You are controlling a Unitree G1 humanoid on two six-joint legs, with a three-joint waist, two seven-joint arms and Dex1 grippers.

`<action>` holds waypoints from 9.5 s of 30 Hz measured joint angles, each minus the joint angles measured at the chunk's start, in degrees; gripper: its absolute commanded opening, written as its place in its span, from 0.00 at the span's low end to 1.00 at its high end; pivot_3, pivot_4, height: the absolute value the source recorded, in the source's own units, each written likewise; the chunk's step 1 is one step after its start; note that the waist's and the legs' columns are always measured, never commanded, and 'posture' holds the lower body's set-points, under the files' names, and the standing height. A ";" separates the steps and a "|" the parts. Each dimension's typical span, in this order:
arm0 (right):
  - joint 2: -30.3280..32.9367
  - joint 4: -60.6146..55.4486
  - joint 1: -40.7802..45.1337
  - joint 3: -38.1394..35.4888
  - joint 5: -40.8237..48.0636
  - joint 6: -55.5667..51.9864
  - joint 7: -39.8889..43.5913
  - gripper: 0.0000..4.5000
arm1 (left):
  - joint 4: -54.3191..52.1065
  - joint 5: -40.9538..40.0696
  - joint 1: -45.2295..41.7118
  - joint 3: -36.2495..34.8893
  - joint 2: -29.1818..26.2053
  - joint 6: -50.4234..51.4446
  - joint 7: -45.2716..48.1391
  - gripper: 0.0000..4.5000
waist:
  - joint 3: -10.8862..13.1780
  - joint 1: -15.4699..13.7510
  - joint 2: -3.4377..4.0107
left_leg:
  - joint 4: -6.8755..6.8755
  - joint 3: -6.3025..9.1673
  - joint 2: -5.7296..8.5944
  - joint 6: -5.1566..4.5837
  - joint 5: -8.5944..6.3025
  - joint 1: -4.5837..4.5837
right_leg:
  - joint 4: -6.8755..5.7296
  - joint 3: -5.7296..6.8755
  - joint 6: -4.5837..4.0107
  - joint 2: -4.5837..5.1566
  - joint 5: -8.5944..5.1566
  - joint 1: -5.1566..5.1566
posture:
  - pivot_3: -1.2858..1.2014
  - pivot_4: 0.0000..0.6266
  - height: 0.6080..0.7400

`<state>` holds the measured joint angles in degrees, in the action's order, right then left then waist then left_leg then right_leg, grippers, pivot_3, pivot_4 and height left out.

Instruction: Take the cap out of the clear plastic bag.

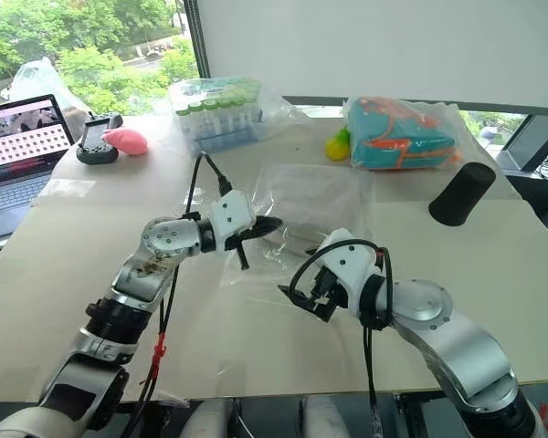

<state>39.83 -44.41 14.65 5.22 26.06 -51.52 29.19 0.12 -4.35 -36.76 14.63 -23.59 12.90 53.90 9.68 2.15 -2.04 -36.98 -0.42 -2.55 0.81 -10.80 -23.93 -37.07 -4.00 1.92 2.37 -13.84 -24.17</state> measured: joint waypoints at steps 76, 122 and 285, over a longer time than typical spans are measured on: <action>0.25 -1.70 -3.66 -4.78 1.00 -1.06 -1.27 1.00 | 11.70 20.68 -13.07 3.94 6.64 0.68 -14.52 0.02 | 0.01 -1.30 -0.02 | -0.07 0.04 0.04 0.00 0.00 -0.09 | 0.01 0.04 0.02 0.00 0.00 -0.02 | 0.52 0.24 1.00; -9.40 2.97 4.66 -2.62 2.25 -0.95 -3.60 1.00 | 18.20 19.42 -20.59 -5.46 9.05 -14.47 -36.86 0.02 | 0.01 -1.33 -0.01 | -0.09 0.06 0.05 0.00 0.00 -0.18 | 0.00 0.05 -0.16 0.01 0.16 -0.09 | 0.52 0.24 1.00; 10.46 5.12 10.38 -13.73 42.02 -2.02 -3.87 0.03 | -5.55 11.50 7.79 -2.34 4.49 0.58 -28.13 0.00 | -0.01 -1.07 0.03 | -0.05 0.04 0.02 -0.01 0.01 -0.16 | 0.10 0.02 0.07 0.03 0.08 -0.05 | 0.52 0.24 1.00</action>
<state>50.28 -39.29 25.04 -8.51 68.09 -53.54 25.32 -5.42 7.15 -28.97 12.30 -19.10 13.48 25.76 9.67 1.08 -2.01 -37.03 -0.38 -2.53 0.80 -10.79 -24.09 -36.97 -3.98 1.99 2.41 -13.76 -24.22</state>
